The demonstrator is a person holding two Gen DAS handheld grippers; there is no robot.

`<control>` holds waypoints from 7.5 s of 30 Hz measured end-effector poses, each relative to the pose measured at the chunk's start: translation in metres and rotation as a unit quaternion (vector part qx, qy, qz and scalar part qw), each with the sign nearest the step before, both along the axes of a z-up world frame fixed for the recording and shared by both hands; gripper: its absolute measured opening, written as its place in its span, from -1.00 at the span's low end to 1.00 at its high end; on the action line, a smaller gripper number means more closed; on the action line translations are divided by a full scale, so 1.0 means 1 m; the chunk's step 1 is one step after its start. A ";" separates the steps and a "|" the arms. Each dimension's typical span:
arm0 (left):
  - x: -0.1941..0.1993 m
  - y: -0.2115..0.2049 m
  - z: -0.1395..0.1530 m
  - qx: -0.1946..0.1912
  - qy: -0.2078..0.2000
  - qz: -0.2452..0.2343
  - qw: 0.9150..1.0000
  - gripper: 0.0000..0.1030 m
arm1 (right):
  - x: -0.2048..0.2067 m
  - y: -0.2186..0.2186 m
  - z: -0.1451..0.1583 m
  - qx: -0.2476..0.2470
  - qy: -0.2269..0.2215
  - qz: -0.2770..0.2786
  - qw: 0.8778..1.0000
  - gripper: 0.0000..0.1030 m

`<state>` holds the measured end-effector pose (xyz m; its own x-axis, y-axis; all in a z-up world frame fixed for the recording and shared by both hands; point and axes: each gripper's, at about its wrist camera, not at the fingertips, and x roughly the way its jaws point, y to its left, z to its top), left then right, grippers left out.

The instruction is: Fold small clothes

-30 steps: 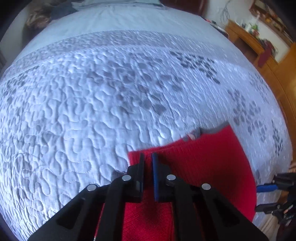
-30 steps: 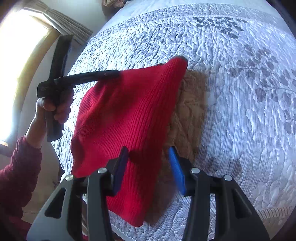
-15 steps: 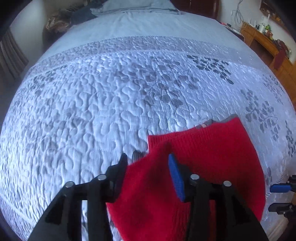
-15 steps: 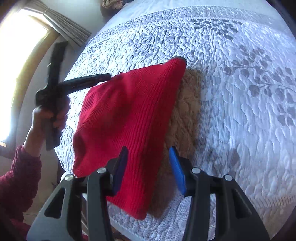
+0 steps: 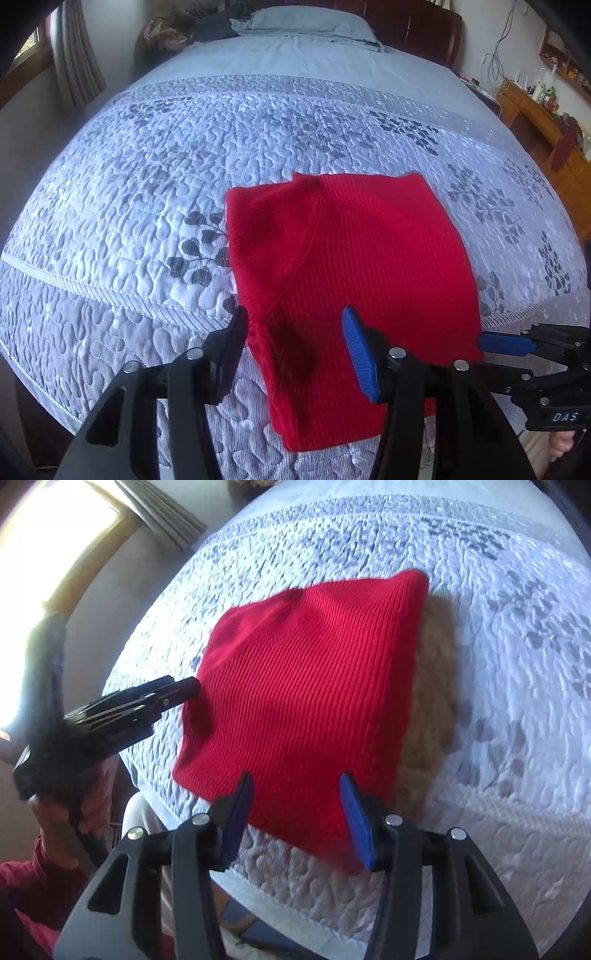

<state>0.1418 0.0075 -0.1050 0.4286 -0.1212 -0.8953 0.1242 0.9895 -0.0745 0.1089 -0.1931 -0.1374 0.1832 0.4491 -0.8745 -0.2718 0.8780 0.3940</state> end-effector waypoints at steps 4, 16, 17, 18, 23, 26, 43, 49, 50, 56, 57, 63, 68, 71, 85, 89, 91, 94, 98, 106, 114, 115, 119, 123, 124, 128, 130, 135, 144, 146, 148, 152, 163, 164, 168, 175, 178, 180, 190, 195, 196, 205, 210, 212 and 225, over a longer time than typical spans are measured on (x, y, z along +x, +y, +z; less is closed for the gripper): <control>-0.009 -0.005 0.004 -0.004 -0.004 -0.010 1.000 0.04 | -0.007 -0.002 -0.015 -0.016 0.018 -0.009 1.000 -0.06; -0.011 -0.006 -0.009 0.014 0.003 -0.002 1.000 0.07 | -0.009 0.003 -0.032 -0.047 0.017 -0.012 0.999 -0.09; -0.011 -0.006 -0.012 0.019 0.004 -0.003 1.000 0.08 | -0.009 0.004 -0.033 -0.049 0.015 -0.012 0.999 -0.09; -0.010 -0.006 -0.014 0.021 0.005 -0.003 1.000 0.10 | -0.009 0.006 -0.034 -0.050 0.015 -0.012 0.999 -0.09; -0.007 -0.003 -0.041 0.045 0.032 0.002 0.998 0.11 | -0.008 0.007 -0.040 -0.050 0.014 -0.013 0.999 -0.09; -0.006 0.002 -0.059 0.034 0.050 0.006 0.998 0.20 | -0.007 0.008 -0.044 -0.051 0.012 -0.012 0.999 -0.08; 0.027 0.065 -0.035 -0.082 0.069 0.044 0.993 0.48 | 0.008 -0.030 -0.001 0.015 -0.004 -0.042 0.999 0.06; 0.049 0.074 -0.057 -0.130 0.110 0.052 0.984 0.50 | 0.029 -0.043 0.004 -0.005 -0.006 -0.045 0.999 0.14; 0.051 0.073 -0.058 -0.135 0.110 0.051 0.983 0.51 | 0.031 -0.045 0.002 -0.003 -0.001 -0.044 0.999 0.14; 0.067 0.068 -0.066 -0.164 0.124 0.044 0.978 0.51 | 0.050 -0.049 -0.018 0.014 0.025 -0.045 0.999 0.14; 0.070 0.066 -0.067 -0.166 0.125 0.041 0.977 0.51 | 0.052 -0.049 -0.021 0.015 0.027 -0.045 0.998 0.14; 0.082 0.057 -0.072 -0.192 0.138 0.025 0.971 0.47 | 0.064 -0.048 -0.031 0.018 0.035 -0.040 0.998 0.14; 0.087 0.047 -0.075 -0.188 0.139 0.010 0.972 0.44 | 0.070 -0.049 -0.034 0.025 0.038 -0.038 0.998 0.16; 0.088 0.041 -0.074 -0.188 0.139 -0.001 0.972 0.44 | 0.074 -0.049 -0.034 0.028 0.037 -0.036 0.998 0.18; 0.103 0.031 -0.081 -0.190 0.138 -0.022 0.972 0.49 | 0.098 -0.043 -0.045 0.046 0.050 -0.037 0.997 0.26; 0.103 0.034 -0.079 -0.194 0.132 -0.014 0.972 0.23 | 0.104 -0.042 -0.056 0.066 0.067 -0.041 0.995 0.26; 0.104 0.038 -0.080 -0.207 0.129 -0.010 0.970 0.13 | 0.106 -0.043 -0.062 0.083 0.079 -0.047 0.992 0.26; 0.103 0.044 -0.082 -0.228 0.129 -0.010 0.965 0.00 | 0.108 -0.045 -0.068 0.098 0.088 -0.052 0.990 0.29; 0.102 0.045 -0.085 -0.247 0.129 -0.015 0.960 -0.20 | 0.108 -0.041 -0.067 0.103 0.090 -0.047 0.989 -0.11; 0.096 0.033 -0.069 -0.220 0.106 -0.020 0.970 -0.33 | 0.101 -0.038 -0.052 0.089 0.072 -0.047 0.992 -0.32; 0.087 0.010 -0.042 -0.220 0.092 -0.019 0.971 -0.38 | 0.085 -0.056 -0.015 0.095 0.041 -0.042 0.994 -0.40; 0.085 0.002 -0.037 -0.221 0.089 -0.025 0.971 -0.39 | 0.082 -0.062 -0.009 0.093 0.035 -0.043 0.994 -0.40; 0.077 -0.041 -0.014 -0.220 0.070 -0.054 0.971 -0.40 | 0.073 -0.100 0.020 0.082 0.012 -0.052 0.995 -0.40; 0.076 -0.090 0.012 -0.234 0.049 -0.082 0.968 -0.40 | 0.071 -0.149 0.049 0.066 -0.014 -0.068 0.995 -0.40; 0.077 -0.104 0.017 -0.238 0.045 -0.087 0.966 -0.40 | 0.072 -0.161 0.055 0.063 -0.019 -0.073 0.995 -0.40; 0.086 -0.157 0.025 -0.251 0.038 -0.099 0.962 -0.40 | 0.079 -0.217 0.064 0.053 -0.025 -0.097 0.994 -0.40; 0.095 -0.182 0.018 -0.252 0.043 -0.101 0.962 -0.40 | 0.084 -0.239 0.059 0.051 -0.021 -0.106 0.993 -0.40; 0.119 -0.226 -0.023 -0.221 0.067 -0.096 0.968 -0.51 | 0.098 -0.274 0.026 0.044 0.001 -0.126 0.991 -0.40; 0.130 -0.234 -0.078 -0.151 0.083 -0.086 0.981 -0.37 | 0.095 -0.327 -0.052 0.102 0.048 -0.176 0.978 -0.13; 0.123 -0.232 -0.073 -0.149 0.079 -0.081 0.982 -0.27 | 0.087 -0.334 -0.053 0.106 0.046 -0.179 0.977 -0.03; 0.111 -0.226 -0.066 -0.148 0.079 -0.079 0.983 -0.02 | 0.073 -0.340 -0.046 0.101 0.033 -0.179 0.978 0.09; 0.078 -0.208 -0.058 -0.165 0.085 -0.071 0.980 0.20 | 0.045 -0.333 -0.027 0.108 0.020 -0.167 0.980 0.27; 0.034 -0.215 -0.078 -0.143 0.112 -0.042 0.982 0.36 | -0.025 -0.325 -0.059 0.158 0.073 -0.146 0.974 -0.29; 0.030 -0.219 -0.077 -0.125 0.102 -0.047 0.986 0.31 | -0.025 -0.322 -0.061 0.155 0.077 -0.145 0.974 -0.52; 0.020 -0.230 -0.070 -0.110 0.102 -0.069 0.986 -0.14 | -0.024 -0.321 -0.050 0.140 0.074 -0.145 0.977 -0.71; 0.007 -0.239 -0.076 -0.077 0.089 -0.060 0.991 -0.09 | -0.021 -0.302 -0.038 0.052 0.063 -0.146 0.986 -0.72; 0.006 -0.238 -0.077 -0.079 0.084 -0.065 0.991 -0.06 | -0.017 -0.298 -0.048 0.044 0.064 -0.158 0.984 -0.70; 0.006 -0.236 -0.074 -0.076 0.082 -0.064 0.992 0.04 | -0.017 -0.298 -0.045 0.048 0.060 -0.168 0.983 -0.62; -0.028 -0.209 -0.051 -0.033 0.066 -0.023 0.997 0.44 | -0.071 -0.278 0.002 -0.118 -0.019 -0.206 0.971 0.49; -0.051 -0.203 -0.042 0.001 0.064 -0.020 0.998 0.48 | -0.101 -0.261 0.002 -0.160 -0.028 -0.220 0.962 0.64; -0.055 -0.202 -0.040 0.004 0.063 -0.019 0.998 0.49 | -0.105 -0.257 0.003 -0.159 -0.027 -0.223 0.961 0.65; -0.089 -0.189 0.003 0.013 0.026 -0.006 1.000 0.58 | -0.135 -0.246 0.036 -0.159 -0.046 -0.237 0.957 0.75; -0.104 -0.189 0.035 0.021 -0.007 -0.015 1.000 0.61 | -0.142 -0.238 0.059 -0.150 -0.059 -0.244 0.956 0.77; -0.109 -0.191 0.046 0.024 -0.019 -0.019 0.999 0.62 | -0.146 -0.234 0.067 -0.146 -0.065 -0.243 0.957 0.78; -0.132 -0.195 0.087 0.020 -0.051 -0.040 0.998 0.69 | -0.159 -0.215 0.093 -0.137 -0.077 -0.240 0.958 0.82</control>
